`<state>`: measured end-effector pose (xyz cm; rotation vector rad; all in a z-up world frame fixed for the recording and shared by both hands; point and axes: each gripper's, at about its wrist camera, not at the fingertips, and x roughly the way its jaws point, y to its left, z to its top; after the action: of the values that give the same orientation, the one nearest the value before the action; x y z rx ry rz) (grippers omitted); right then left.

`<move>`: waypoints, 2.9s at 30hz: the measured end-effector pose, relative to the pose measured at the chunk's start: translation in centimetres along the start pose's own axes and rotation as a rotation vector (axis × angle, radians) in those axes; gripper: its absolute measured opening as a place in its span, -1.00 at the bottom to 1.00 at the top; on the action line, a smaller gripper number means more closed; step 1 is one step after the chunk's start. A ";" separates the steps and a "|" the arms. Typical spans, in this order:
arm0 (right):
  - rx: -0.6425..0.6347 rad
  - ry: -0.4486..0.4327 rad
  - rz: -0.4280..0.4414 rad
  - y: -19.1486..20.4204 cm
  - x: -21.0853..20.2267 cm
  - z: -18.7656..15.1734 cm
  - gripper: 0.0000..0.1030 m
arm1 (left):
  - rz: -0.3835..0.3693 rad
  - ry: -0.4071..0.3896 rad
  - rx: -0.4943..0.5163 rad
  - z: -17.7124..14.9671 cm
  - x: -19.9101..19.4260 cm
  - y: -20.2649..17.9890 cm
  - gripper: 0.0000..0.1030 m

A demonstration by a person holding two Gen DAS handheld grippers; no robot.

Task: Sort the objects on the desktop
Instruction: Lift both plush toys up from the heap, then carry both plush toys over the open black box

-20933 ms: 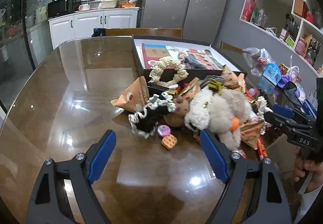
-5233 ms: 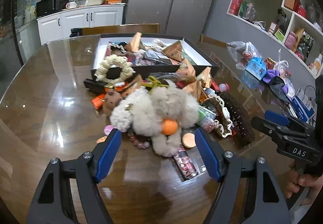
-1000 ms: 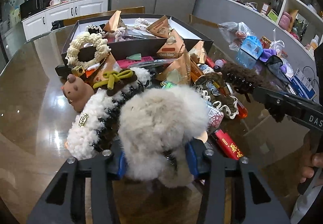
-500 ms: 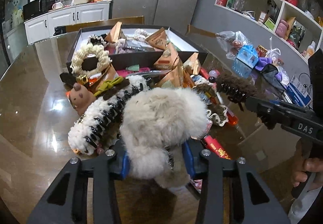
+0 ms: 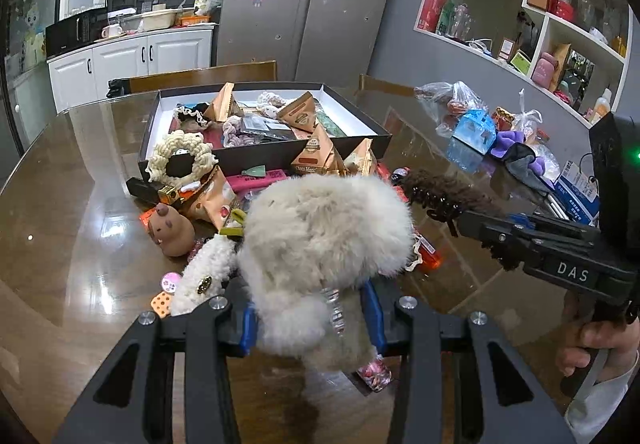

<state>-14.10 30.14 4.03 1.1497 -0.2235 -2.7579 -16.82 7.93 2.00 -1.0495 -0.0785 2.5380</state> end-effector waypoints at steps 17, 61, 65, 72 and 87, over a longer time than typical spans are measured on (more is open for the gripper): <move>-0.040 -0.038 0.015 1.9 -1.1 2.4 -0.37 | 0.022 -0.034 -0.046 2.4 -1.3 1.4 -0.18; -0.163 -0.014 -0.031 6.4 8.1 15.9 -0.37 | 0.189 -0.003 -0.089 16.4 9.9 8.2 -0.17; -0.159 -0.006 -0.043 5.9 9.4 16.7 -0.37 | 0.187 0.008 -0.081 17.3 11.8 8.6 -0.17; -0.142 0.020 -0.065 4.8 11.9 17.5 -0.37 | 0.206 0.036 -0.090 18.1 14.6 9.7 -0.17; -0.148 0.064 -0.081 4.3 13.6 16.8 -0.37 | 0.211 0.060 -0.080 16.8 15.2 10.0 -0.17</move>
<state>-35.20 24.70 7.17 1.2310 0.0347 -2.7467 -41.49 6.07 1.93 -1.2217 -0.0555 2.7078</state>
